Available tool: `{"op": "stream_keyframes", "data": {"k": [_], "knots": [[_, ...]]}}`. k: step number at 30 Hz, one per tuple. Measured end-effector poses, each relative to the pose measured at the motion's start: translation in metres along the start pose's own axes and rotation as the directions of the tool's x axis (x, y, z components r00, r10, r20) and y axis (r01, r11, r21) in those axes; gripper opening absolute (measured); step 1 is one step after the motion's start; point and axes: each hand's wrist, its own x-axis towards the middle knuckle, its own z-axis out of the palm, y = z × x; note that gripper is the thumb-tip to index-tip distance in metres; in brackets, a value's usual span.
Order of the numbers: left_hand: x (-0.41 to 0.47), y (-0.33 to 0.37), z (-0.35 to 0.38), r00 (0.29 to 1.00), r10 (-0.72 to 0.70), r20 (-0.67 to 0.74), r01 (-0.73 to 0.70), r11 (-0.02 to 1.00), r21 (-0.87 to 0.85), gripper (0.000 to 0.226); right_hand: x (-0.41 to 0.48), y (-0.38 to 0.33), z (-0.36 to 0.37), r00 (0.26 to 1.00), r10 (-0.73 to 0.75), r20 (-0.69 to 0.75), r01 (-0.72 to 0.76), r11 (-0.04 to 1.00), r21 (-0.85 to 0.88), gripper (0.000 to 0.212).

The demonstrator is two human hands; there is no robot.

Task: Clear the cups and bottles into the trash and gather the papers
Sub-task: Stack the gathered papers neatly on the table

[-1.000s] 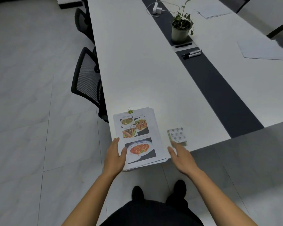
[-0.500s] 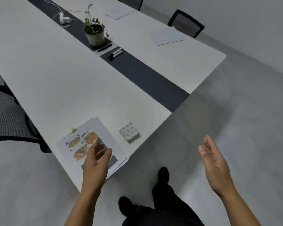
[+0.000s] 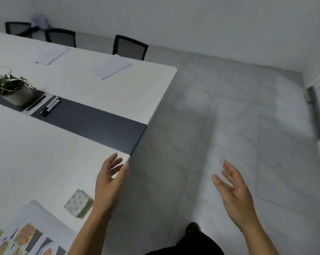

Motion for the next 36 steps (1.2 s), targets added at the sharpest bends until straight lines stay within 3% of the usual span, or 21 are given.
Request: {"op": "stream_keyframes", "data": {"k": [6, 14, 19, 23, 30, 36], "knots": [[0.050, 0.038, 0.110, 0.999, -0.013, 0.048, 0.013, 1.000, 0.015, 0.051, 0.113, -0.003, -0.051, 1.000, 0.016, 0.023, -0.017, 1.000, 0.020, 0.056], [0.141, 0.091, 0.191, 0.999, -0.032, 0.010, 0.032, 0.998, -0.047, 0.046, 0.253, -0.037, -0.070, 0.998, 0.004, 0.064, -0.004, 1.000, -0.007, 0.052], [0.245, 0.091, 0.262, 0.997, -0.083, 0.001, 0.083, 0.994, -0.070, 0.042, 0.375, -0.040, -0.058, 0.996, 0.037, 0.086, -0.031, 0.997, -0.072, 0.053], [0.346, 0.129, 0.319, 0.994, -0.104, 0.046, 0.106, 0.993, -0.055, 0.042, 0.481, -0.075, -0.067, 0.998, 0.055, 0.033, -0.051, 0.992, -0.115, 0.053], [0.531, 0.240, 0.399, 0.990, 0.046, 0.137, -0.050, 0.998, 0.025, 0.045, 0.650, -0.152, -0.097, 0.990, -0.014, -0.140, 0.007, 0.999, -0.047, 0.046], [0.661, 0.271, 0.491, 0.989, 0.041, 0.143, -0.050, 0.997, 0.060, 0.048, 0.811, -0.152, -0.103, 0.983, 0.022, -0.183, -0.021, 1.000, 0.008, 0.042]]}}
